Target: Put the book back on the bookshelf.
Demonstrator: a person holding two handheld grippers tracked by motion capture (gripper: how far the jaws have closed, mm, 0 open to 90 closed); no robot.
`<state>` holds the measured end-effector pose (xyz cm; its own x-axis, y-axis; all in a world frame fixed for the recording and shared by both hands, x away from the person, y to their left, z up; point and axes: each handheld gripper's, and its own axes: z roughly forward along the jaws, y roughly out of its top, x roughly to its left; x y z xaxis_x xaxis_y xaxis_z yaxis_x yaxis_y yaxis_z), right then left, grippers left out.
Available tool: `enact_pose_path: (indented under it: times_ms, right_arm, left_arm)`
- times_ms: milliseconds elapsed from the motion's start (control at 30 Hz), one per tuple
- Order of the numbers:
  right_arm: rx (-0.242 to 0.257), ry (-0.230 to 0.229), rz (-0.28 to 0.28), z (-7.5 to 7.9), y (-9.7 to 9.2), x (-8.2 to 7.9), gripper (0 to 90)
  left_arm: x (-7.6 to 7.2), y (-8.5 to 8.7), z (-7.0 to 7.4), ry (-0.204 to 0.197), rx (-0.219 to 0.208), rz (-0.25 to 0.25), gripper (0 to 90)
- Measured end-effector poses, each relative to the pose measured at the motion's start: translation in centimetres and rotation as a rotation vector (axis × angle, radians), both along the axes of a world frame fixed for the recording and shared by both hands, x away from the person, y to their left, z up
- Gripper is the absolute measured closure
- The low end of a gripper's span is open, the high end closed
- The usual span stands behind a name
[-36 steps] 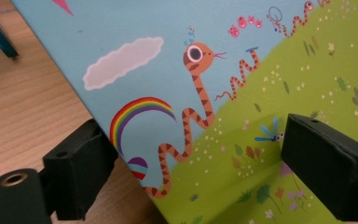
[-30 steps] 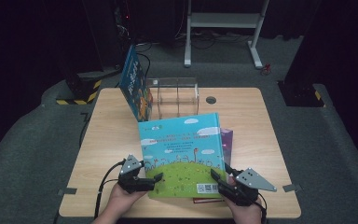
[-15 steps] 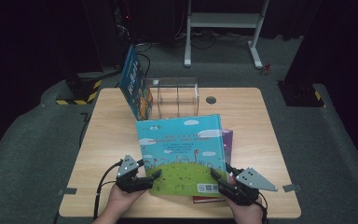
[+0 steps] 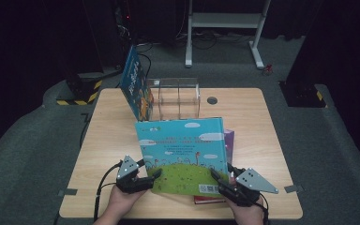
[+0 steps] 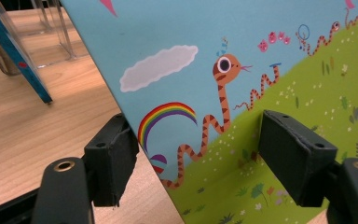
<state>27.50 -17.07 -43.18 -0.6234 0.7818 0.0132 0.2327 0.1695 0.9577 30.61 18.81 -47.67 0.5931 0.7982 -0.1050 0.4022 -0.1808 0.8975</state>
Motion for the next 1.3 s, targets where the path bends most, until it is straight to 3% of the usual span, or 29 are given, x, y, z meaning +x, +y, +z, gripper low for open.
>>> enact_pose_path:
  times_ms: [500,633,800,1000,1300]
  right_arm:
    - [0.007,-0.045,0.008,1.0,0.3,-0.4,52.5]
    - [0.002,-0.055,0.005,1.2,0.4,-0.6,52.1]
    - [-0.01,-0.058,0.007,1.4,0.5,-0.6,51.3]
    - [-0.012,-0.075,0.007,1.6,0.6,-0.6,52.0]
    - [-0.04,-0.098,0.018,1.4,0.9,-0.5,53.7]
  left_arm:
    - [-0.4,-0.1,0.3,-0.067,-0.008,0.01,32.8]
    - [-0.2,-0.1,0.3,-0.067,-0.019,0.003,32.8]
    - [0.0,-0.2,0.3,-0.089,0.003,-0.007,32.6]
    - [0.4,-0.2,0.5,-0.1,-0.035,0.001,32.6]
    - [0.9,-0.1,0.0,-0.112,-0.039,0.01,32.5]
